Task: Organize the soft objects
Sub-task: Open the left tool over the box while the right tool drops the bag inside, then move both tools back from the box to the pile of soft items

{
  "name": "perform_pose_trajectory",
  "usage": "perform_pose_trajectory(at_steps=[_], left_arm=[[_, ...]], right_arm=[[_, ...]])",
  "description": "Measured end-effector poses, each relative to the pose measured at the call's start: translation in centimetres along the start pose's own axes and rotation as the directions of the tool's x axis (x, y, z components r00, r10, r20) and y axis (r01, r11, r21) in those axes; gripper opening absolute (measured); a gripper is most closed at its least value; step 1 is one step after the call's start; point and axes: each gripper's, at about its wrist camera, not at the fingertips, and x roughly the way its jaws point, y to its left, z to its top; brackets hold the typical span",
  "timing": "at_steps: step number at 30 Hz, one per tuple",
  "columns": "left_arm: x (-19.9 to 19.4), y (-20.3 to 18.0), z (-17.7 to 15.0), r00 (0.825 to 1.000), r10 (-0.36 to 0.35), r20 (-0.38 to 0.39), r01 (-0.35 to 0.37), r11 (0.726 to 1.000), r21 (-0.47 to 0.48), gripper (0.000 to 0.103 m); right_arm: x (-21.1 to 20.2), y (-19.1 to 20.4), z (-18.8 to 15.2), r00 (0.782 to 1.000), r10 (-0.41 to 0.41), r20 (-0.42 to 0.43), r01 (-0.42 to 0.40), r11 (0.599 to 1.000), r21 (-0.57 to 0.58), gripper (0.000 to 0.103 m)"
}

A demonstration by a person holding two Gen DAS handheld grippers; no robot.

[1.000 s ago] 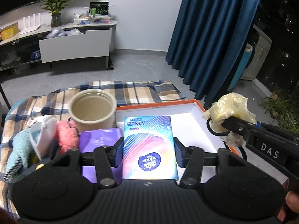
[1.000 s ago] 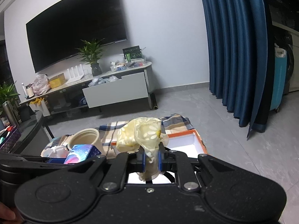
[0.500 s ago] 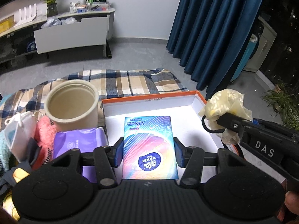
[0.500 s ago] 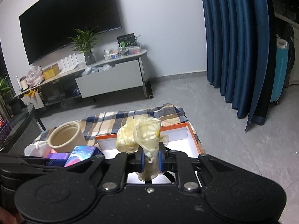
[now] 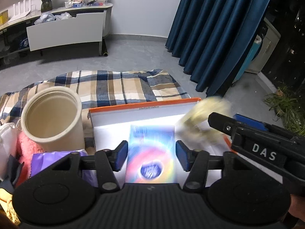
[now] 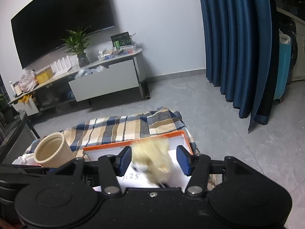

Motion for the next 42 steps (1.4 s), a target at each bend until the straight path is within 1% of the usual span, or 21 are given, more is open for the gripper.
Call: perform_pose_trajectory(at_steps=[2, 7, 9, 11, 14, 16, 18, 22, 25, 33, 42], left_arm=[[-0.1, 0.0, 0.1, 1.000, -0.010, 0.008, 0.010, 1.000, -0.006, 0.069], [-1.1, 0.1, 0.1, 1.000, -0.011, 0.024, 0.011, 1.000, -0.011, 0.071], [-1.6, 0.1, 0.1, 1.000, -0.005, 0.030, 0.005, 1.000, -0.008, 0.074], [-2.3, 0.0, 0.0, 0.999, 0.007, 0.043, -0.007, 1.000, 0.002, 0.075], [-3.6, 0.0, -0.1, 0.997, 0.027, 0.066, -0.029, 0.999, 0.016, 0.079], [-4.2, 0.2, -0.2, 0.997, 0.038, 0.073, -0.039, 0.999, 0.015, 0.081], [-4.9, 0.4, -0.3, 0.996, 0.051, 0.077, -0.052, 0.999, 0.015, 0.084], [-6.4, 1.0, -0.7, 0.992, 0.081, 0.094, -0.083, 0.996, 0.020, 0.086], [-7.5, 1.8, -1.1, 0.989, 0.094, 0.113, -0.096, 0.995, 0.006, 0.086], [-9.9, 4.1, -2.3, 0.984, 0.122, 0.133, -0.120, 0.993, -0.023, 0.087], [-11.3, 6.8, -3.1, 0.977, 0.160, 0.144, -0.151, 0.986, -0.070, 0.087]], right_arm=[[-0.3, -0.1, 0.1, 1.000, -0.005, 0.006, 0.005, 1.000, -0.001, 0.064], [-2.2, 0.4, 0.1, 0.999, -0.001, 0.038, 0.000, 1.000, 0.005, 0.064], [-3.1, 0.9, 0.2, 0.999, -0.004, 0.052, 0.005, 1.000, -0.006, 0.064], [-4.0, 1.4, 0.3, 0.998, -0.004, 0.063, 0.005, 1.000, -0.017, 0.064], [-5.2, 2.1, 0.4, 0.997, 0.004, 0.076, -0.002, 1.000, -0.022, 0.064], [-6.0, 2.7, 0.3, 0.996, 0.014, 0.084, -0.012, 1.000, -0.027, 0.065], [-6.7, 3.2, 0.2, 0.996, 0.020, 0.088, -0.017, 0.999, -0.031, 0.067], [-7.8, 4.5, 0.0, 0.995, 0.039, 0.094, -0.035, 0.998, -0.045, 0.067], [-8.4, 5.4, -0.4, 0.994, 0.055, 0.090, -0.050, 0.997, -0.055, 0.067], [-8.8, 8.4, -1.5, 0.993, 0.099, 0.071, -0.093, 0.992, -0.084, 0.067], [-8.7, 11.5, -2.2, 0.989, 0.140, 0.053, -0.133, 0.984, -0.115, 0.067]])
